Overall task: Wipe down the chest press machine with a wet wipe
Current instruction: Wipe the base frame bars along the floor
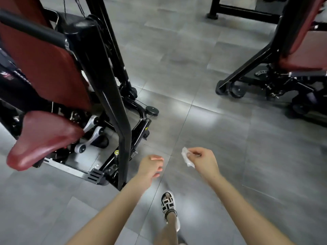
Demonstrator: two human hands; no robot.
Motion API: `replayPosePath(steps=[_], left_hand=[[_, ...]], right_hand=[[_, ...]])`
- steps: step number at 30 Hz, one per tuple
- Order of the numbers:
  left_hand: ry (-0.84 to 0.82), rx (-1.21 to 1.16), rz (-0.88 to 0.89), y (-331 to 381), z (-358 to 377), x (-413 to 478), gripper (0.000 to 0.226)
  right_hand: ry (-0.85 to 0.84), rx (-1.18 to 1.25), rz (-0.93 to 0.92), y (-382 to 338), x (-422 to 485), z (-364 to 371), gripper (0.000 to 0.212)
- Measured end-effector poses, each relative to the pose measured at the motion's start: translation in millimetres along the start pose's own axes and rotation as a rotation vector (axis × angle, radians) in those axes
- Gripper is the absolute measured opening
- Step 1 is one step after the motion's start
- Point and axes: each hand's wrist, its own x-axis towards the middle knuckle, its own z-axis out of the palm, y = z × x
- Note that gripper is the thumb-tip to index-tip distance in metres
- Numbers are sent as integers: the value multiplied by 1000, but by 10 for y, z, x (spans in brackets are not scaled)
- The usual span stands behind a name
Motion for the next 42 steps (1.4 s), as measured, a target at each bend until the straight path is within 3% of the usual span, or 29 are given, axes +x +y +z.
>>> replayPosePath(steps=[15, 21, 26, 29, 32, 35, 42], left_hand=[[315, 13, -48, 747, 70, 2045, 20], [426, -123, -142, 775, 108, 2744, 14], [519, -444, -276, 903, 241, 3414, 13], [603, -639, -352, 871, 364, 3836, 17], [751, -867, -420, 747, 450, 4202, 12], [834, -1047, -469, 570, 477, 4537, 12], [1009, -1220, -519, 107, 346, 5136, 12]], right_hand=[[-194, 60, 55, -491, 2665, 449, 21], [-336, -124, -40, -607, 3688, 670, 25], [-511, -269, -113, -800, 4485, 869, 28], [-651, -359, -214, -915, 4854, 1015, 37], [-834, -484, -375, -951, 5183, 1352, 14], [-917, -557, -507, -904, 5469, 1838, 12], [-1218, -830, -901, -513, 5935, 2913, 32]])
